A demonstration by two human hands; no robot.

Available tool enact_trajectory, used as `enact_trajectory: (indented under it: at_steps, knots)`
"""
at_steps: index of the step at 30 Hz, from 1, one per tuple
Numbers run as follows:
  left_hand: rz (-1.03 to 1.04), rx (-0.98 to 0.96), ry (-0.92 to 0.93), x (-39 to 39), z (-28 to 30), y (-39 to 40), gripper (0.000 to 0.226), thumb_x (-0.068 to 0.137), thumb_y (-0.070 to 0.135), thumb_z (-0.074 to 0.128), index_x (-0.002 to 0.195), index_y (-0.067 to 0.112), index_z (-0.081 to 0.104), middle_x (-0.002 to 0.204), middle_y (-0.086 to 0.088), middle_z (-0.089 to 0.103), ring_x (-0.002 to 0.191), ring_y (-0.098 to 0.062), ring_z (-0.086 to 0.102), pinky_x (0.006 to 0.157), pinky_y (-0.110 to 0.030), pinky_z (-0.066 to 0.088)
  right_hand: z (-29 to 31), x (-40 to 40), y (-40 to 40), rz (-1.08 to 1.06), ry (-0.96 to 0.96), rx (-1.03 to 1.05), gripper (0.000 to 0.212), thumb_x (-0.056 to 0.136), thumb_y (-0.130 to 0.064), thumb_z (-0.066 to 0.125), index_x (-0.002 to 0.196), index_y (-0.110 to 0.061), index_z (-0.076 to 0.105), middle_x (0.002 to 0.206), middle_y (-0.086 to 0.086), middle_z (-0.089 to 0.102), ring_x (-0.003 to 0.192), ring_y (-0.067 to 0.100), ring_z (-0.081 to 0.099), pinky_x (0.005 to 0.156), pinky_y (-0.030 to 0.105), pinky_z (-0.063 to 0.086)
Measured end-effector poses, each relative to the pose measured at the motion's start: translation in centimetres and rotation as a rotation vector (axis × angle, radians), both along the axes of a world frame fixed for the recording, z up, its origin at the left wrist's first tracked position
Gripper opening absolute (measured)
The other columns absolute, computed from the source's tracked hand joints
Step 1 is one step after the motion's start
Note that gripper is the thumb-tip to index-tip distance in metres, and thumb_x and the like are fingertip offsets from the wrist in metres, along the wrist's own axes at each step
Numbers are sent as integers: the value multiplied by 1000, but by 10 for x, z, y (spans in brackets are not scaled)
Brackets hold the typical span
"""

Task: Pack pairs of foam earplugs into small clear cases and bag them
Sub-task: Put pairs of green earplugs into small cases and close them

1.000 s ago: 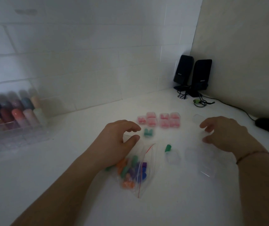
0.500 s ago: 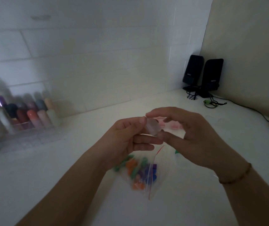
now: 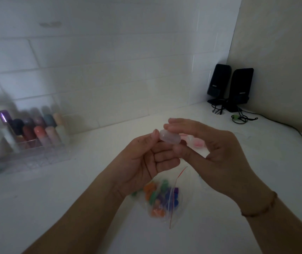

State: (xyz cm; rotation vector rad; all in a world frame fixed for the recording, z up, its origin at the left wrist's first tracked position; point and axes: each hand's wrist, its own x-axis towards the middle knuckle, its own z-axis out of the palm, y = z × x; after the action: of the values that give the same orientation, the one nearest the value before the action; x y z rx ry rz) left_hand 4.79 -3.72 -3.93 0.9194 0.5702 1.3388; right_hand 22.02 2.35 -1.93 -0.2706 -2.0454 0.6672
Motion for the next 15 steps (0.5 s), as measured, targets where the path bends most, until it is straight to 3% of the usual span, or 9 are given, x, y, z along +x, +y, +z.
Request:
enact_trajectory:
  at_steps: [6, 8, 11, 15]
  knots:
    - [56, 35, -22, 0, -3, 3, 51, 67, 28, 87, 110, 6, 69, 104, -14, 71, 90, -21, 71, 83, -33, 58, -1, 1, -3, -203, 82, 186, 15, 83, -21, 73, 96, -13, 70, 99, -6, 71, 92, 7, 67, 79, 33, 54]
    - [75, 43, -46, -1, -3, 3, 53, 65, 23, 89, 109, 5, 66, 102, -16, 70, 88, -23, 72, 83, -34, 58, -2, 0, -2, -226, 62, 244, 13, 82, -16, 73, 94, -13, 69, 100, -8, 70, 93, 8, 66, 80, 34, 53]
    - [115, 65, -3, -1, -3, 4, 60, 63, 16, 89, 113, 3, 59, 103, -18, 68, 91, -29, 70, 80, -36, 59, -3, -3, -2, -235, -8, 377, 24, 82, -18, 72, 105, -13, 68, 103, -12, 63, 94, 9, 60, 85, 20, 47]
    - [81, 46, -53, 1, -3, 4, 60, 66, 29, 87, 114, 4, 62, 105, -18, 68, 95, -29, 68, 83, -40, 57, -4, -5, -1, -238, 43, 315, 22, 81, -15, 76, 102, -12, 73, 98, -3, 70, 92, 15, 63, 81, 31, 51]
